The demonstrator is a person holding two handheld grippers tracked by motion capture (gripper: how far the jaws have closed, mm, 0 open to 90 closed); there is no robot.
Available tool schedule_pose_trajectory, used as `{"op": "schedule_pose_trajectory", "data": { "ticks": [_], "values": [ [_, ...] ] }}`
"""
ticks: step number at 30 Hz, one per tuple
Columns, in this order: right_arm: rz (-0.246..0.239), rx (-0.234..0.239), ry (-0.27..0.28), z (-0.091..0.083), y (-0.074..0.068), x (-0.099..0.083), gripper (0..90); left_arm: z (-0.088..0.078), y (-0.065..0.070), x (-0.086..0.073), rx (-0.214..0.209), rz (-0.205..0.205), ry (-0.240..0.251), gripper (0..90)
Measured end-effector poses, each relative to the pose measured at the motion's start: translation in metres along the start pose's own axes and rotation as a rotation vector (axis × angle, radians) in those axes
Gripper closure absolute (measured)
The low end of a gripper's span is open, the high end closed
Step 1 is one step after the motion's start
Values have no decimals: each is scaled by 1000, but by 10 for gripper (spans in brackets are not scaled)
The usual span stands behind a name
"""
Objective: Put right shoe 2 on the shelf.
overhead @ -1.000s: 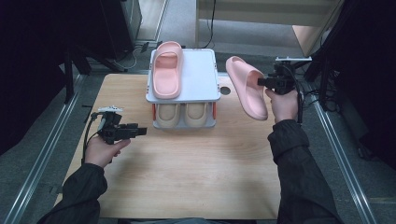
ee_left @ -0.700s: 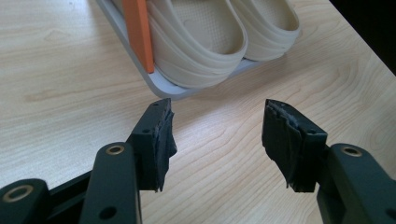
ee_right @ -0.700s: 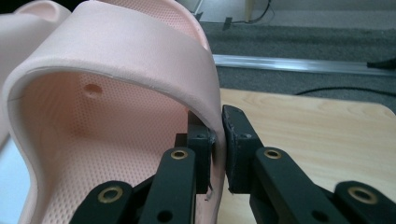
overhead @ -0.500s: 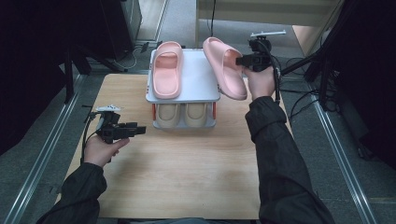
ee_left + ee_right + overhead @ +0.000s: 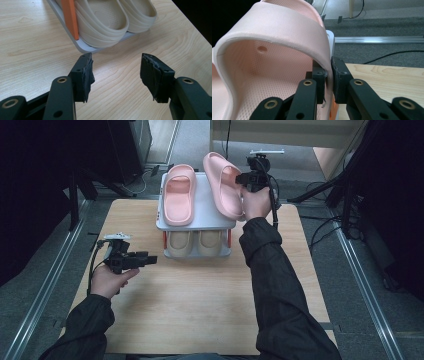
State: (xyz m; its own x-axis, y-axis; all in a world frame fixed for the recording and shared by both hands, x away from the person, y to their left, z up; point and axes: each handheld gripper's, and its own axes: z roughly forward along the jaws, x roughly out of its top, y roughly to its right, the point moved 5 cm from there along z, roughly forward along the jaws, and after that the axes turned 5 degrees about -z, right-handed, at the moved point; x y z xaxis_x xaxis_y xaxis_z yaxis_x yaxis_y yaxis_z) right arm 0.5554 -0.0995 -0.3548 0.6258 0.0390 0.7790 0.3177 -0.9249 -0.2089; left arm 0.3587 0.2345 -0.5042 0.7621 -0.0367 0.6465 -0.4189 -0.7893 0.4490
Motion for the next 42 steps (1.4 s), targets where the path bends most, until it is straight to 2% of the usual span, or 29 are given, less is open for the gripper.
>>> {"op": "schedule_pose_trajectory", "data": {
  "ticks": [5,12,19,26,28,33,36,39,42],
  "values": [
    [13,-4,-14,10,-5,-3,830,0,0,0,-2,-3,-3,437],
    [-8,-14,-37,21,-18,-2,811,1,1,-1,1,1,-8,436],
    [-34,-15,-56,24,-23,-6,731,1,0,-1,15,11,-13,436],
    [-47,15,-50,23,-30,-9,662,2,1,-1,17,10,-14,436],
    [-52,30,-55,22,-31,-11,635,2,0,-1,18,12,-17,436],
    [-41,85,-29,13,-31,-10,613,2,-1,-2,20,11,-20,436],
    [-60,107,-13,4,-32,-7,615,2,0,-2,25,11,-15,436],
    [-74,142,8,-7,-31,-5,660,1,0,-2,28,13,-16,436],
    [-85,185,29,-18,-28,-5,778,1,0,-2,28,15,-17,436]
  ]
}}
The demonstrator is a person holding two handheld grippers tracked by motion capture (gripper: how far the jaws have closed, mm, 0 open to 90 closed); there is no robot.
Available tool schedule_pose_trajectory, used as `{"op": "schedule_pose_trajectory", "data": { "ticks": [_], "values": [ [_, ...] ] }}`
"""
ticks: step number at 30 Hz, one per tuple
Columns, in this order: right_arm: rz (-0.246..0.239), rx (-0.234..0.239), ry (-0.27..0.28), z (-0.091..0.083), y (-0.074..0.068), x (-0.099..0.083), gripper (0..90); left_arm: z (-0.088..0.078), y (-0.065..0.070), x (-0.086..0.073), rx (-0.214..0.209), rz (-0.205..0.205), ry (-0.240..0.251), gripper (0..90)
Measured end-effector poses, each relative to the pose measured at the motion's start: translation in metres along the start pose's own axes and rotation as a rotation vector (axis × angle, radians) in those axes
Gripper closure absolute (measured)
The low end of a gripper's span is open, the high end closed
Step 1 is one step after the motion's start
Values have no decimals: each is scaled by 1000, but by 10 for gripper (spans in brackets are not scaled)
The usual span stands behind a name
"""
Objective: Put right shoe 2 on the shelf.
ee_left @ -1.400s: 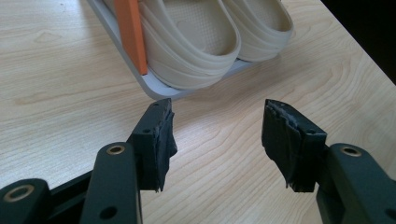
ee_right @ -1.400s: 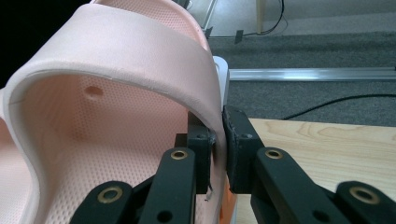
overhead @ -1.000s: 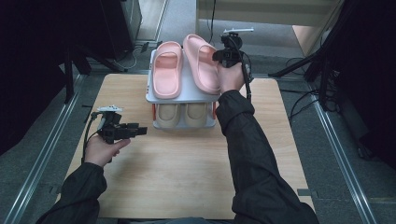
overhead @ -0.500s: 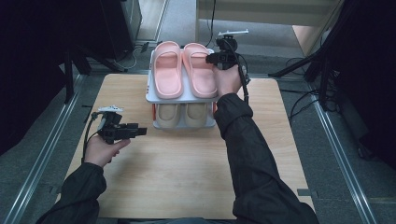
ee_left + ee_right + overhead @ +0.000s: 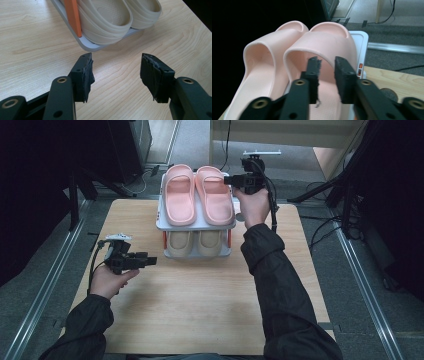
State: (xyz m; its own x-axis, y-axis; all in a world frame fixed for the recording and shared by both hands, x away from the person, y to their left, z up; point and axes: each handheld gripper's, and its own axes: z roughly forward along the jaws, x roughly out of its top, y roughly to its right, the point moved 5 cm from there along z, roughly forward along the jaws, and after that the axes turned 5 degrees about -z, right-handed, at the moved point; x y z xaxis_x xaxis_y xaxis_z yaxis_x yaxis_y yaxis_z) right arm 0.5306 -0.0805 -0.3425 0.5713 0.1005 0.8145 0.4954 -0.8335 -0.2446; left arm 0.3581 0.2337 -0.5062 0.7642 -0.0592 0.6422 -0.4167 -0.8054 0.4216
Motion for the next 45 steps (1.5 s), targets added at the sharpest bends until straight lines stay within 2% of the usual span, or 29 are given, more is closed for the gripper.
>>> {"op": "schedule_pose_trajectory", "data": {
  "ticks": [4,8,12,14,18,20,26,28,31,33,38,45],
  "values": [
    [-36,-22,-8,-6,9,-6,879,-1,1,0,-5,6,6,436],
    [-45,-47,-40,-2,21,-19,895,-1,2,1,-1,12,7,435],
    [-53,-44,-68,5,25,-27,885,-1,2,1,-1,13,5,435],
    [-67,-20,-68,11,22,-30,881,-1,1,1,-1,13,2,435],
    [-76,-19,-59,12,17,-32,886,-1,1,1,-5,11,4,434],
    [-61,8,-51,11,16,-34,887,-1,1,1,-4,12,1,434],
    [-54,39,-45,10,11,-38,872,1,2,2,-6,18,0,434],
    [-69,48,-45,10,6,-39,873,2,2,2,-10,14,-3,434],
    [-75,53,-45,10,2,-39,875,3,3,4,-21,9,3,434],
    [-85,40,-40,10,0,-40,875,4,3,5,-23,18,-1,434],
    [-60,61,-37,8,4,-44,876,8,3,5,-23,28,-15,434],
    [-91,71,-27,1,1,-51,876,12,3,6,-25,27,-22,433]
  ]
}}
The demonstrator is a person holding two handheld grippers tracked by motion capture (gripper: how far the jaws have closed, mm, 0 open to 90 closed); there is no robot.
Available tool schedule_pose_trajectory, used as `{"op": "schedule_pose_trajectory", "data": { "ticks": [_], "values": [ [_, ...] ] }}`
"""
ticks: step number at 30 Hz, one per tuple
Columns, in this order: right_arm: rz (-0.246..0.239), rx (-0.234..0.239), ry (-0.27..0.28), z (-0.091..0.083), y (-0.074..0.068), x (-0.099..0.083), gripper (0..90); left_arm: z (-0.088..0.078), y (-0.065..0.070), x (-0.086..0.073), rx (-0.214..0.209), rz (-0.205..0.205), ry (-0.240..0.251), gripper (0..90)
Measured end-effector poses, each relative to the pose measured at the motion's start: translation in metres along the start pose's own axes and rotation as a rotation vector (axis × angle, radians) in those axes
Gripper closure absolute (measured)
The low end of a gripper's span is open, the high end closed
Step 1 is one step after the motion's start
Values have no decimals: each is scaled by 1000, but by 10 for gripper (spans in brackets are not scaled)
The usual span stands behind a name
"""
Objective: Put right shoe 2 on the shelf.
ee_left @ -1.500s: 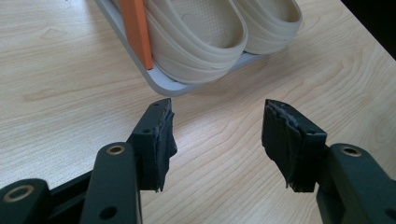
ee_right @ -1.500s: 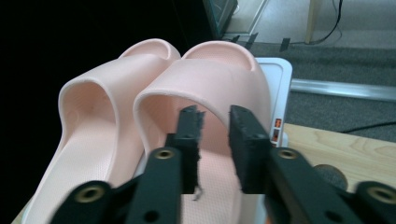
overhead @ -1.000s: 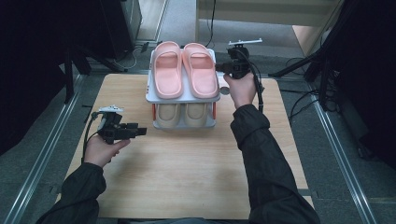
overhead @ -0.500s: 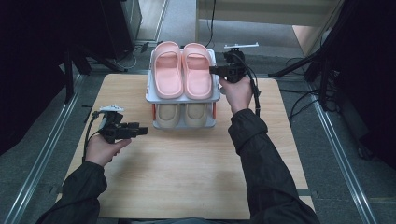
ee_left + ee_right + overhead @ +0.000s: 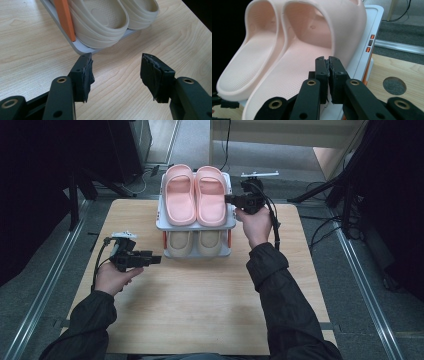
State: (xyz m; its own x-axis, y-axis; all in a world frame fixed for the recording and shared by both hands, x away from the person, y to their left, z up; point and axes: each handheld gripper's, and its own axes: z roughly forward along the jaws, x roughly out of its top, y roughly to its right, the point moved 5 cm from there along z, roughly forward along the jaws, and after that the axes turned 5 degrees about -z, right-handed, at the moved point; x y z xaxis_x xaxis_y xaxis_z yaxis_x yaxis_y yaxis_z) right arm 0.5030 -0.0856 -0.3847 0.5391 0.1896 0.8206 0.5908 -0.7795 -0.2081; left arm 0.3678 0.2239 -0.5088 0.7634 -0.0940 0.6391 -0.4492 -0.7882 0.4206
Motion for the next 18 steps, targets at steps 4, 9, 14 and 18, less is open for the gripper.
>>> {"op": "schedule_pose_trajectory", "data": {
  "ticks": [4,9,14,18],
  "values": [
    [-18,15,10,-9,-5,-6,876,0,1,0,-2,4,-1,432],
    [-30,34,15,-23,-8,-15,870,0,2,0,-5,6,-2,431],
    [-47,55,25,-37,-11,-26,854,1,3,0,-5,7,-1,430],
    [-66,64,24,-46,-13,-34,828,2,3,1,-6,4,1,430]
  ]
}}
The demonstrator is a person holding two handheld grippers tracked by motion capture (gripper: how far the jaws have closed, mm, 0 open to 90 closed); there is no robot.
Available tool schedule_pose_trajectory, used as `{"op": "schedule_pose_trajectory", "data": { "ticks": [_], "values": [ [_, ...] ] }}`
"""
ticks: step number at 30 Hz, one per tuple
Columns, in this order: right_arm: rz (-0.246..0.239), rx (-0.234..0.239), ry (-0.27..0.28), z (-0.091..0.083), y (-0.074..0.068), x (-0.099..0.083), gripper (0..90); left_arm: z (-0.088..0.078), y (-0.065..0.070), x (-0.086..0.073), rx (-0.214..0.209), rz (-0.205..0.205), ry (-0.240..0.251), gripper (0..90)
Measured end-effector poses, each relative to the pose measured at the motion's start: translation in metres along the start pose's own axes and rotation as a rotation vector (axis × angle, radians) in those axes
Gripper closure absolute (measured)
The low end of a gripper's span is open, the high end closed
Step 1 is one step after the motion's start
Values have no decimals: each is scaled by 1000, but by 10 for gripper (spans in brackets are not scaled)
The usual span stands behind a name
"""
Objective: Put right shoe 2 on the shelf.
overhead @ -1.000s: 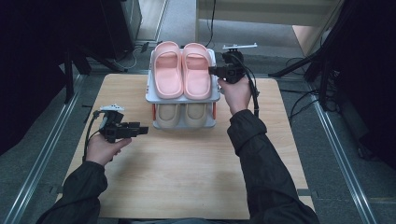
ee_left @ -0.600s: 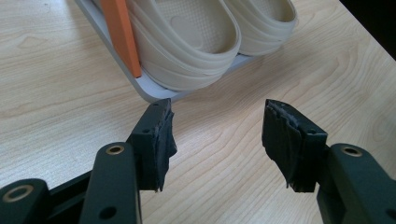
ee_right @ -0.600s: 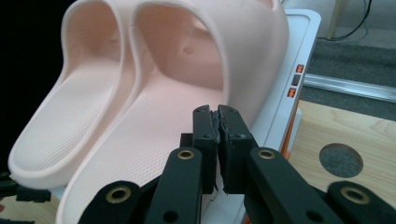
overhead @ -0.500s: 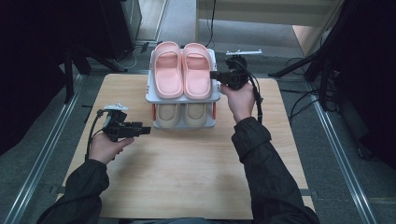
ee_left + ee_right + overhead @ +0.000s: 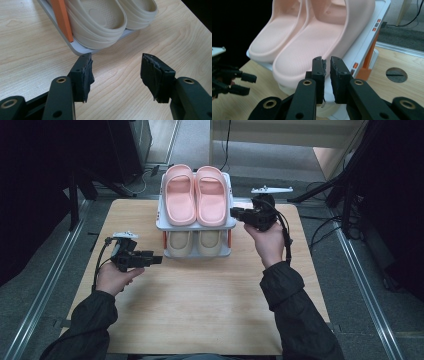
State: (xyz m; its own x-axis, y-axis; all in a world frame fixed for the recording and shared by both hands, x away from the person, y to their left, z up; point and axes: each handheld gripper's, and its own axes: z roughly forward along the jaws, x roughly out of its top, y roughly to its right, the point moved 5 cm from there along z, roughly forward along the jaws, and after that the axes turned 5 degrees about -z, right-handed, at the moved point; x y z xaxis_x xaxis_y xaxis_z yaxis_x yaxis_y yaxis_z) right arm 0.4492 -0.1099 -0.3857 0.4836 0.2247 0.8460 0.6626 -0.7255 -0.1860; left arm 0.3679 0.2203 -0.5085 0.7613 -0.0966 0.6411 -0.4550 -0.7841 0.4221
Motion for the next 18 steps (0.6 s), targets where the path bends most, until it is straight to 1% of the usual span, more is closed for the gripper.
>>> {"op": "schedule_pose_trajectory", "data": {
  "ticks": [2,5,7,10,13,14,16,18],
  "values": [
    [-9,4,-2,-5,0,-5,813,1,0,0,2,1,0,429],
    [-2,17,0,-11,0,-14,792,2,0,0,-1,9,-9,428],
    [-3,27,-6,-13,0,-24,778,3,1,1,-2,2,-8,427],
    [-16,35,-18,-15,-2,-39,768,3,1,1,-4,7,-8,427],
    [-1,50,-26,-16,-3,-52,765,4,1,1,-4,14,-11,426],
    [-3,54,-37,-16,-5,-58,765,4,2,1,-5,10,-9,425],
    [-16,54,-40,-17,-6,-65,761,5,2,1,-5,6,-7,425],
    [-18,60,-44,-17,-8,-71,756,5,2,1,-5,12,-13,424]
  ]
}}
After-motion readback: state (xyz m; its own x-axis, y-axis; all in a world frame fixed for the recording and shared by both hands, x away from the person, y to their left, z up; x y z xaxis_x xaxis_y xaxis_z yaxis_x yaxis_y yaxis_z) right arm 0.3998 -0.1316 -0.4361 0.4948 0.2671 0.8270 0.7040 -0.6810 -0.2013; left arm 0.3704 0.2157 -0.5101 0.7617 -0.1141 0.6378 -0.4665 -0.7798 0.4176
